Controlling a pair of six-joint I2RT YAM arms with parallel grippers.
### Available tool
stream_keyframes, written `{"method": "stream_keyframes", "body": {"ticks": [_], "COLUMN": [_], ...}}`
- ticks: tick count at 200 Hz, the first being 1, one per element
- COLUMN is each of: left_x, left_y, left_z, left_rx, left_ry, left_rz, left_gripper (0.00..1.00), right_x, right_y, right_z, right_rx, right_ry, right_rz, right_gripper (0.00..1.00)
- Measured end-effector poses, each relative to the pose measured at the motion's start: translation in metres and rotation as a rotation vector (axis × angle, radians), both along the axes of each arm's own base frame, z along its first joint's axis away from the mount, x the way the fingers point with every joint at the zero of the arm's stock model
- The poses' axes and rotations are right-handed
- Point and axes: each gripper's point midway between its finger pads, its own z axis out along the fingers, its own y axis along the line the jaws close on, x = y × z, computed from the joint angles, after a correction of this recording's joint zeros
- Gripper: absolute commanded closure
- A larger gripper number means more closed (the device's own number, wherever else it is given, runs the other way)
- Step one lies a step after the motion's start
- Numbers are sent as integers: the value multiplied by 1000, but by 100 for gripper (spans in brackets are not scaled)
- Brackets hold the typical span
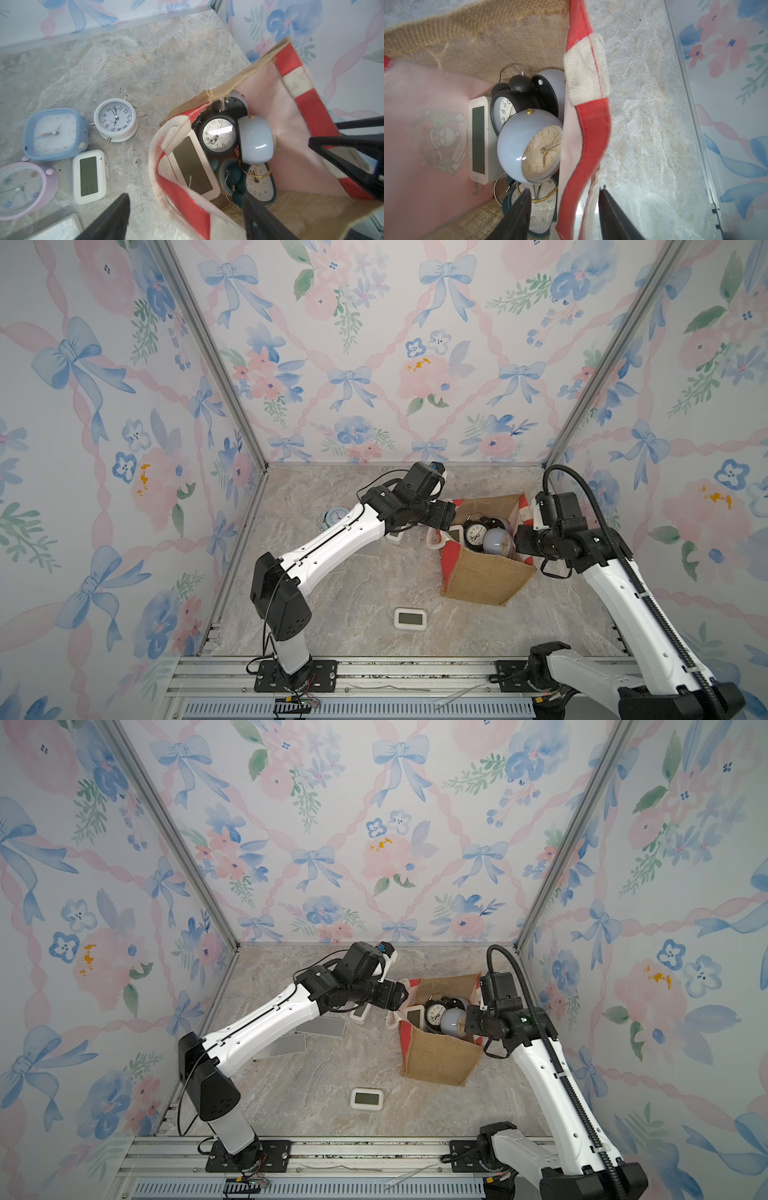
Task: Put the alarm clock into the canvas bag
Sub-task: Adjust the canvas bag at the center of the board.
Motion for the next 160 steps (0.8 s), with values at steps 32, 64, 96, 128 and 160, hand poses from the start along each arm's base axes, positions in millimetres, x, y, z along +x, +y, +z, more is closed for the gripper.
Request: {"method": "stream_keyframes", "body": {"ticks": [32, 64, 96, 128, 160], "left_x": [15, 15, 5, -9, -14], "left_y": [-11, -28, -63, -93, -91], "left_z": [-52, -54, -36, -36, -38], "left_rx": [51, 20, -36, -58, -43], "left_ry": [101, 133, 131, 152, 164], "left_rz": [4, -45, -147, -217, -209], "left_gripper": [48, 81, 100, 100, 100], "right_x": [8, 10, 13, 11, 10], "right_y": [-4, -2, 10, 24, 19], "right_z": [-7, -6, -4, -5, 2], "right_rx": [13, 44, 71, 63, 36], "right_ry": [21, 16, 25, 60, 54], "right_rz": [-19, -20, 8, 48, 33], "right_gripper": [63, 93, 100, 100, 100]}}
